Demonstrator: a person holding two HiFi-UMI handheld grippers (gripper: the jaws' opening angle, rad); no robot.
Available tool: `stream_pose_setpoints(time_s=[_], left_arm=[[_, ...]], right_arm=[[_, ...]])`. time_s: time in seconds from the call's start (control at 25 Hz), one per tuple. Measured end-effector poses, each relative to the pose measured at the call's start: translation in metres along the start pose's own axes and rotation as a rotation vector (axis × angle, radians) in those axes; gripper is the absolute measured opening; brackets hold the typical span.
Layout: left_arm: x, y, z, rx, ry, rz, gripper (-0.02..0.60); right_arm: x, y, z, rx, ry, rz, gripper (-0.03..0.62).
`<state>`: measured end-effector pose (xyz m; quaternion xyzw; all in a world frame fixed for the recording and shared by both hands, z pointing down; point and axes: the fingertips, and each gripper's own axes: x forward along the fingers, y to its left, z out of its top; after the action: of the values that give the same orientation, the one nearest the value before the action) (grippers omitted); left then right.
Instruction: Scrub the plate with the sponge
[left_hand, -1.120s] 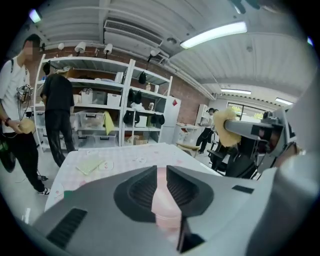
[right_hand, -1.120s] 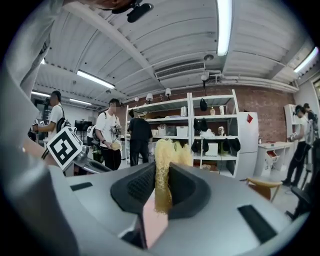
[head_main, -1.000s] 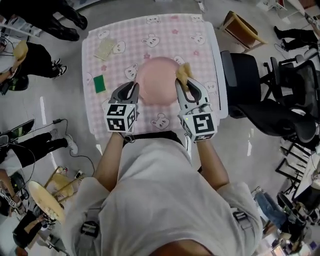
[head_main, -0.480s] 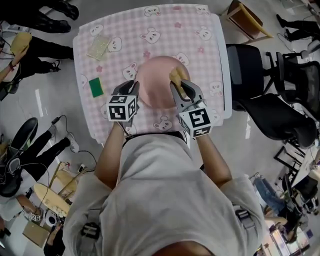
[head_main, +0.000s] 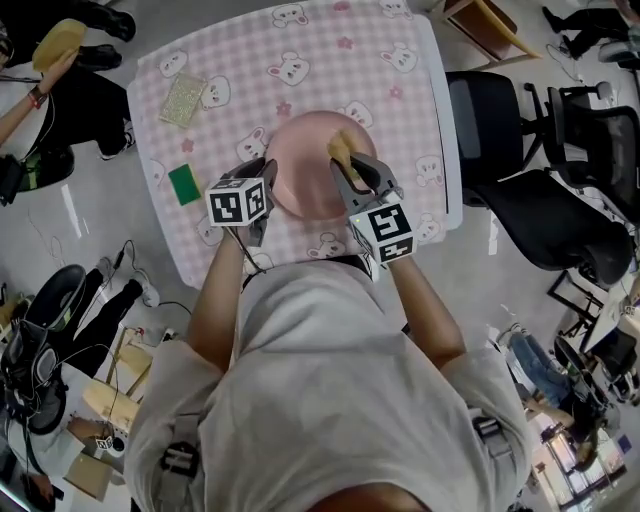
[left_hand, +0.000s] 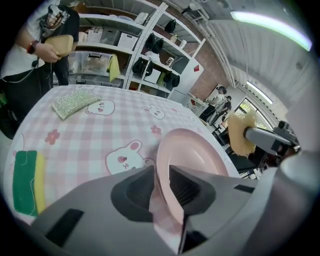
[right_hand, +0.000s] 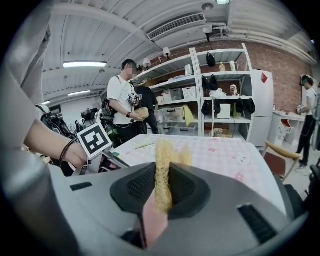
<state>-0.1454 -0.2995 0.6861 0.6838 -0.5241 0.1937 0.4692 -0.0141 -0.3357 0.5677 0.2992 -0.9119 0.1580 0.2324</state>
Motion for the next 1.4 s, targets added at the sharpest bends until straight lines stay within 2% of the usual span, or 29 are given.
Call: stream_pose_setpoints(time_s=[0.28,0.48,0.76,1.12,1.28,1.4], left_arm=[[0.016,-0.001,0.0,-0.018,0.029,-0.002,0.084],[0.016,0.007,-0.003,-0.03,0.022,0.009,0.035],[0.014,0.007,-0.001,-0.075,-0.007,0.013,0.029],[-0.001,-0.003,0.012,-0.046,-0.063,0.027,0.032],[-0.004,-0.009,0.012,-0.037,-0.069,0.017,0.034],[-0.006,-0.012,0.011,0.0,-0.067,0.017,0.034]], right_arm=[[0.004,-0.007,-0.01,0.009,0.025,0.003,0.066],[0.007,-0.009,-0.017,0.013,0.041,0.008,0.066],[0.019,-0.019,-0.03,0.006,0.12,0.039,0.066],[0.055,-0.023,-0.043,-0.022,0.314,0.182,0.066],[0.074,-0.032,-0.052,-0.034,0.408,0.189,0.066],[0.086,-0.035,-0.057,-0.022,0.433,0.172,0.066]])
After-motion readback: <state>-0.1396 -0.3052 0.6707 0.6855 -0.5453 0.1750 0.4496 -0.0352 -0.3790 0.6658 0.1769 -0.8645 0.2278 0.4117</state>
